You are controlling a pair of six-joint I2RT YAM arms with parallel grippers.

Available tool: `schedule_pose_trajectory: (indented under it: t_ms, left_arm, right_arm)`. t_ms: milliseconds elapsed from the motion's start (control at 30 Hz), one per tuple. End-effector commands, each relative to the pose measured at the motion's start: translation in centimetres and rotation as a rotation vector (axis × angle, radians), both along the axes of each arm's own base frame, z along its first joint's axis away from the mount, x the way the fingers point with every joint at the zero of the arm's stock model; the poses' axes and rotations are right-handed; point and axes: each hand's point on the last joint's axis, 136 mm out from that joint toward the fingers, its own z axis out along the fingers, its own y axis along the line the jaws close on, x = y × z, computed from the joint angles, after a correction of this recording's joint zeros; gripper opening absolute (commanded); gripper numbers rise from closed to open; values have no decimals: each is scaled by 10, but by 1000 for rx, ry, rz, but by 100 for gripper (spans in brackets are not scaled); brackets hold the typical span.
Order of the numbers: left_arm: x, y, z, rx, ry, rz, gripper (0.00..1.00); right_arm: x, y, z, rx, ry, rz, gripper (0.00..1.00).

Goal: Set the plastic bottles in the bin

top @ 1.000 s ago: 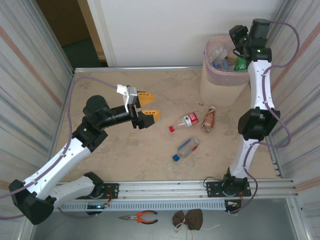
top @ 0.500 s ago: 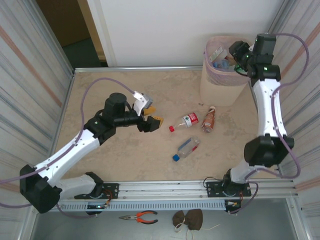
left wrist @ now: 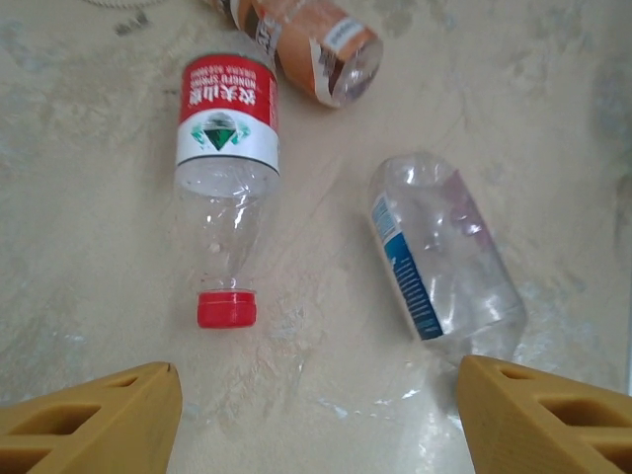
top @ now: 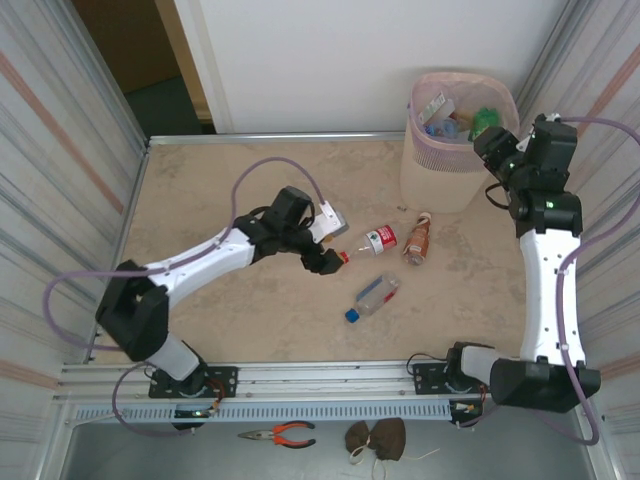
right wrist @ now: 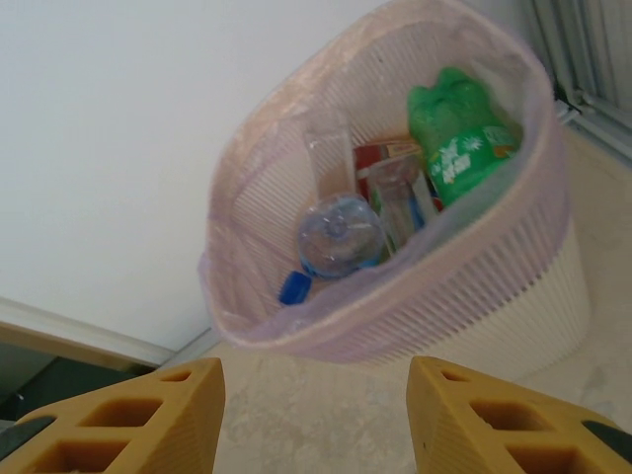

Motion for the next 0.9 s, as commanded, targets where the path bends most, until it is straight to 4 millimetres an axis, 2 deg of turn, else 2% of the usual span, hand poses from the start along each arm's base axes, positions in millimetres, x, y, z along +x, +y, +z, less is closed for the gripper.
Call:
schedule_pose_trajectory:
  t_ms: [0,167,467,667,867]
  left_arm:
    - [13,-9,-15,59,-56,-62,73]
    - [29,-23,-52,126,-19,-89,73]
    - [38,-33,-103,223,40,-132,70]
    - [38,-33,-123,280,59,-144,62]
    - [38,-30,-127,303,55,-140,46]
  right_arm:
    - [-17,-3,-5,-46,12,-3,51]
    - [-29,-5,-10,-52,24,-6,51]
    - [-35,-2,-15,-35,30,12,51]
    - [-37,-1,-13,-30,26,12,51]
    - [-38,0,-11,-19,21,14,50]
